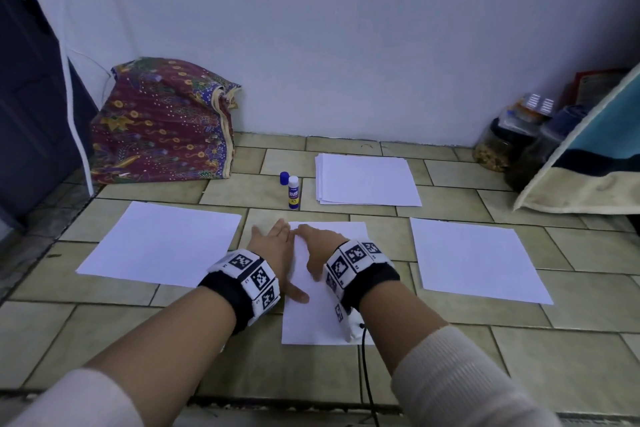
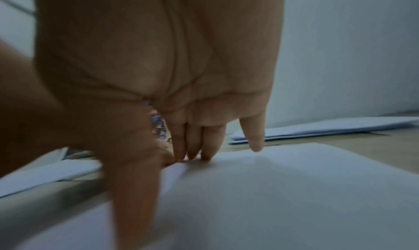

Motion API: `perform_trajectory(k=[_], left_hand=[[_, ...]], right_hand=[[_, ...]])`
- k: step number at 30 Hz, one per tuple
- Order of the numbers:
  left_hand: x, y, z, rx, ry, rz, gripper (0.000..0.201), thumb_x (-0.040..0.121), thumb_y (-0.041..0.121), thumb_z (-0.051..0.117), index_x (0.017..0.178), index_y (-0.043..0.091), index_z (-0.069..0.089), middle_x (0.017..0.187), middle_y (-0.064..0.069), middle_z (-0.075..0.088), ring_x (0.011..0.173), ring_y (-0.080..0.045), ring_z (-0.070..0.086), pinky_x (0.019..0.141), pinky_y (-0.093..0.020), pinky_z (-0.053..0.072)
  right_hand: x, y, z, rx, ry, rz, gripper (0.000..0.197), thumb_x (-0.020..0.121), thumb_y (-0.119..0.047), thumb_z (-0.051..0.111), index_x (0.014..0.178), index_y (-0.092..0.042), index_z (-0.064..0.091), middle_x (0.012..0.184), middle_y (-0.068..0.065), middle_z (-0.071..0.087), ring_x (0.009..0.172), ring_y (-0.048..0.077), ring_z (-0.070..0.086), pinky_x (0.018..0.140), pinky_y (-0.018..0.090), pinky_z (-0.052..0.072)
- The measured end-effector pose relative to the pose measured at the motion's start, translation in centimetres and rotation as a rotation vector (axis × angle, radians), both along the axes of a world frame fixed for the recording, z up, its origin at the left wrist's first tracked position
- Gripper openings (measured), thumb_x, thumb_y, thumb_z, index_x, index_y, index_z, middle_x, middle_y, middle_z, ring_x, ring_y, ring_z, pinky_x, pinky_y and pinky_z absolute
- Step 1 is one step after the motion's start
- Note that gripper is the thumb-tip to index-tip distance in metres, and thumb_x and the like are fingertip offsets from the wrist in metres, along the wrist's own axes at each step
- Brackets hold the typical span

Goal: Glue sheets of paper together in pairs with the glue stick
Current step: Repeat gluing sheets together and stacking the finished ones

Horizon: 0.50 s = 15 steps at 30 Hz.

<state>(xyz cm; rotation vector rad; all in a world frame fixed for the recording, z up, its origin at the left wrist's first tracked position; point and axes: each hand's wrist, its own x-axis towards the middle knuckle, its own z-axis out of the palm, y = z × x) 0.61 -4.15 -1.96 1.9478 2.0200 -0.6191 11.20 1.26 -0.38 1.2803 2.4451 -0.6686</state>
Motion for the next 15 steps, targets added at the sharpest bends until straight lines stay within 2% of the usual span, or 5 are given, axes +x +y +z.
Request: perform_trajectory(k=[3, 8, 11, 13, 15], left_hand=[[0.2, 0.1, 0.3, -0.004, 0.064, -0.031, 0.131, 0.066, 0.081, 0.058, 0.152, 0.002, -0.001, 0.161, -0.013, 0.0, 0.148, -0.024, -0.006, 0.118, -0.055, 0.005], [0.3, 0.3, 0.1, -0.022, 0.115, -0.045, 0.133, 0.065, 0.085, 0.052, 0.151, -0.002, -0.002, 0.16, -0.014, -0.002, 0.148, -0.024, -0.006, 0.117, -0.054, 0.007], [0.0, 0.3, -0.3, -0.009, 0.087, -0.04, 0.135, 0.064, 0.085, 0.053, 0.151, -0.001, -0.004, 0.161, -0.013, -0.003, 0.148, -0.024, -0.007, 0.117, -0.054, 0.008], [-0.2, 0.2, -0.5, -0.009, 0.049, -0.018, 0.134, 0.065, 0.084, 0.055, 0.151, 0.001, -0.006, 0.161, -0.011, -0.007, 0.148, -0.023, -0.008, 0.117, -0.055, 0.008], [-0.3, 0.0, -0.5, -0.012, 0.012, 0.0, 0.133, 0.066, 0.081, 0.057, 0.151, 0.003, -0.009, 0.161, -0.01, -0.01, 0.148, -0.022, -0.01, 0.117, -0.056, 0.007]], right_hand=[[1.2, 0.8, -0.1, -0.017, -0.059, -0.036, 0.076, 0.085, -0.015, 0.06, 0.148, -0.027, 0.021, 0.139, 0.006, 0.048, 0.128, 0.029, 0.045, 0.113, 0.047, 0.025], [4.2, 2.3, -0.1, -0.031, -0.078, -0.165, 0.058, 0.094, -0.028, 0.042, 0.148, -0.033, 0.021, 0.138, 0.005, 0.05, 0.131, 0.026, 0.041, 0.117, 0.043, 0.011], [6.1, 3.1, -0.1, -0.043, -0.085, -0.221, 0.051, 0.097, -0.033, 0.035, 0.147, -0.033, 0.023, 0.143, 0.003, 0.045, 0.134, 0.026, 0.037, 0.117, 0.044, 0.013], [7.0, 3.5, -0.3, -0.018, -0.107, -0.244, 0.052, 0.097, -0.038, 0.037, 0.147, -0.032, 0.023, 0.144, 0.003, 0.044, 0.135, 0.025, 0.036, 0.117, 0.047, 0.011], [7.4, 3.6, -0.4, 0.011, -0.133, -0.238, 0.061, 0.093, -0.047, 0.046, 0.147, -0.032, 0.022, 0.143, 0.002, 0.045, 0.135, 0.025, 0.037, 0.117, 0.051, 0.006]])
